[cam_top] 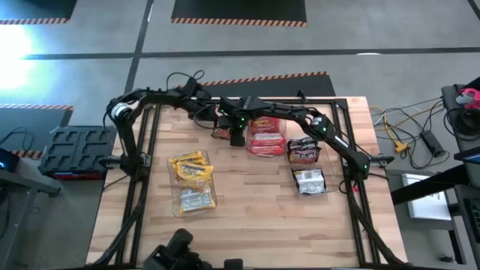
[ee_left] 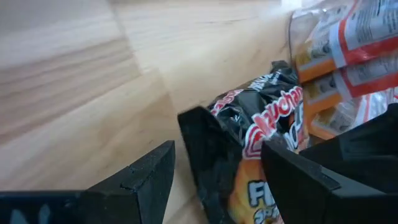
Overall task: Sort Maruchan noodles
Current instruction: Put the black pack noodle into the bottom right transparent bin
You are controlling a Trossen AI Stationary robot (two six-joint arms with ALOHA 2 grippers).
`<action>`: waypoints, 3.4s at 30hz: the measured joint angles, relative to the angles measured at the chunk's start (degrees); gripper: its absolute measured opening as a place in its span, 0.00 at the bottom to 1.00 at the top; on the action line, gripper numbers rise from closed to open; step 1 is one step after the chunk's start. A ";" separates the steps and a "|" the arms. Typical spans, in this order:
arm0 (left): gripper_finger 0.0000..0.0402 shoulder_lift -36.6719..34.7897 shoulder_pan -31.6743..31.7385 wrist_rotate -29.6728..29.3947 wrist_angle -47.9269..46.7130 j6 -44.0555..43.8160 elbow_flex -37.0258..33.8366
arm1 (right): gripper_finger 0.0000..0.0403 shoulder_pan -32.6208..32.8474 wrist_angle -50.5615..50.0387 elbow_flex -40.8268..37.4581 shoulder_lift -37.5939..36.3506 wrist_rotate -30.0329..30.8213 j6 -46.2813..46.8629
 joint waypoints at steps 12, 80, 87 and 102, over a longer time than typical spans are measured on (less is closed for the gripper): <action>0.55 5.95 -0.42 6.84 -16.51 8.13 9.86 | 0.13 0.00 0.10 -0.09 0.04 0.07 -2.71; 0.00 -5.57 -8.72 -7.91 -22.42 36.15 12.06 | 0.50 -12.70 -2.25 -0.13 -9.29 -29.31 2.54; 0.00 -5.57 -11.82 -9.76 -22.37 36.55 12.28 | 0.54 -12.28 -2.23 -0.53 -9.25 -29.46 2.69; 0.00 -11.76 -15.17 -10.79 -22.35 36.32 12.54 | 0.54 -11.91 -1.95 -3.25 -9.22 -34.32 2.00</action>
